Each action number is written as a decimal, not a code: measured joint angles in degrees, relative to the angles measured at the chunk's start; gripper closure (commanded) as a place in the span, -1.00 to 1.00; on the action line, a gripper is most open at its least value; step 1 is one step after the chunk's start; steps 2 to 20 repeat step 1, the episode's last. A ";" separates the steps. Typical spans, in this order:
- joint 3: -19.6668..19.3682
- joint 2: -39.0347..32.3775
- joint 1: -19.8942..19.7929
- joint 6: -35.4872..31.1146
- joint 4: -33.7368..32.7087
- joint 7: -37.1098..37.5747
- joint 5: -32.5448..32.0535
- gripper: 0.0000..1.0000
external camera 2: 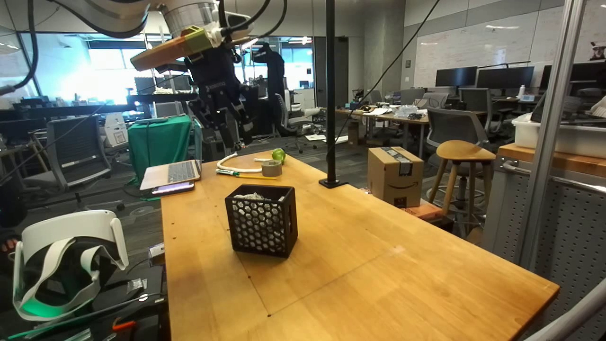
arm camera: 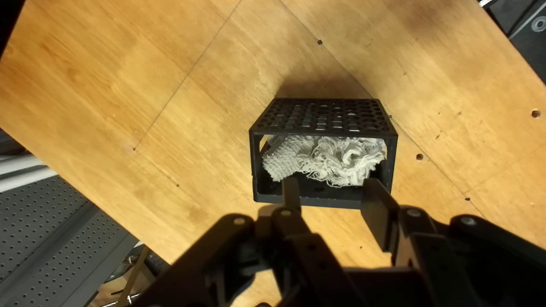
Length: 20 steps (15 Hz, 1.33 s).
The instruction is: Pick up the white towel from from the table and put it in the small black basket.
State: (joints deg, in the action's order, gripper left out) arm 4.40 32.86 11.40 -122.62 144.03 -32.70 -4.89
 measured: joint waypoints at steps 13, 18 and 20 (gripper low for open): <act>0.00 0.00 0.00 0.00 0.00 0.00 0.00 0.11; 0.00 0.00 0.00 0.00 0.00 0.00 0.00 0.11; 0.00 0.00 0.00 0.00 0.00 0.00 0.00 0.11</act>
